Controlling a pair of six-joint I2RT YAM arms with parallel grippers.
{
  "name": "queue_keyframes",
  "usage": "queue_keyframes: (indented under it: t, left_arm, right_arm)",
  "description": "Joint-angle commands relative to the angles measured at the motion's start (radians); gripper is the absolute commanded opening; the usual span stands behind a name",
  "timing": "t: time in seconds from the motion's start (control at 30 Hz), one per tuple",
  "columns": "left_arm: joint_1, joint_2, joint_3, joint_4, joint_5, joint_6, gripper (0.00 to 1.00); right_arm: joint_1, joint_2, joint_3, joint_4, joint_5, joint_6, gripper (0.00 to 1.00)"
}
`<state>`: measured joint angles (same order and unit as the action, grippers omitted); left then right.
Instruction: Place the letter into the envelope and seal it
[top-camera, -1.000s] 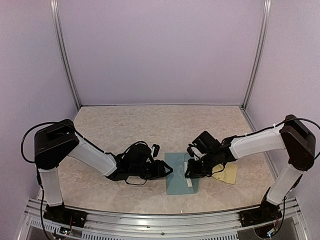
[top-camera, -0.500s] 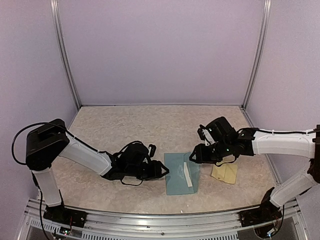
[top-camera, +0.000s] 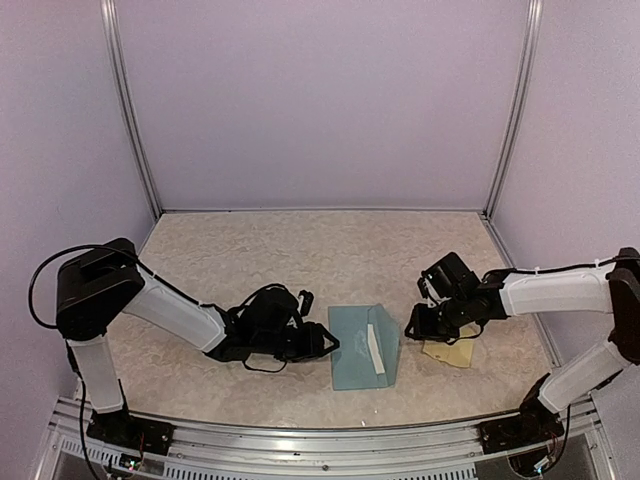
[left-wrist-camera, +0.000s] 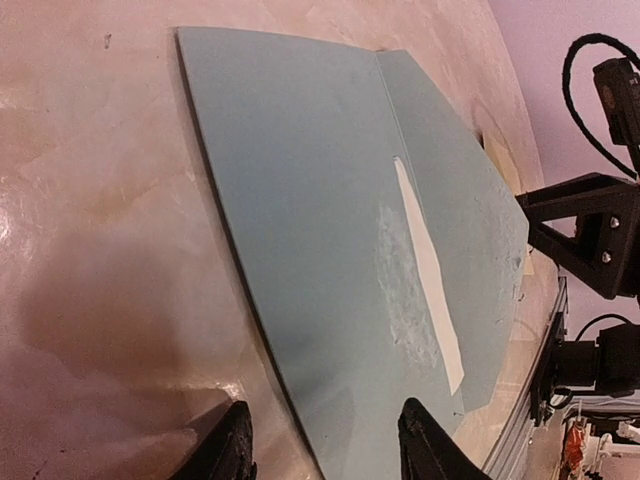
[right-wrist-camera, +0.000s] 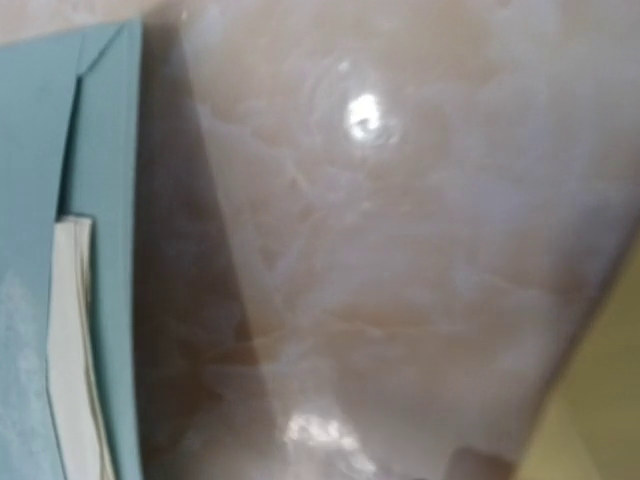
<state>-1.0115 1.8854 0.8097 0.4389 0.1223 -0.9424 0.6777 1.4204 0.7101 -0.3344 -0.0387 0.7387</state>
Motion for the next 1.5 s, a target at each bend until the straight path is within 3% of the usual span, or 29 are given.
queue_keyframes:
  t: [0.0, 0.33, 0.6, 0.9, 0.97, 1.3, 1.47]
  left_arm:
    - [-0.005, 0.039, 0.009, -0.005, 0.015, -0.005, 0.46]
    - [-0.012, 0.071, 0.035, -0.005, 0.033, -0.002, 0.45]
    - [-0.014, 0.073, 0.033, -0.006, 0.029, -0.002, 0.45]
    - [-0.026, 0.059, 0.002, 0.023, -0.012, -0.016, 0.45]
    - [-0.03, 0.008, -0.036, 0.054, -0.061, -0.019, 0.46]
    - [-0.037, -0.181, -0.038, -0.045, -0.159, 0.038, 0.62]
    - [-0.049, -0.198, -0.04, -0.046, -0.163, 0.024, 0.63]
  right_arm:
    - [-0.001, 0.058, 0.004, 0.086, -0.087, -0.03, 0.32]
    - [0.092, 0.148, 0.05, 0.254, -0.238, -0.05, 0.24]
    - [0.146, 0.278, 0.126, 0.259, -0.26, -0.045, 0.11]
    - [0.149, 0.286, 0.112, 0.23, -0.228, -0.027, 0.08]
    - [0.149, 0.225, 0.099, 0.226, -0.218, -0.029, 0.11]
    - [0.11, -0.152, 0.041, -0.078, 0.067, -0.033, 0.6]
    - [0.112, -0.199, 0.006, -0.229, 0.186, -0.006, 0.67]
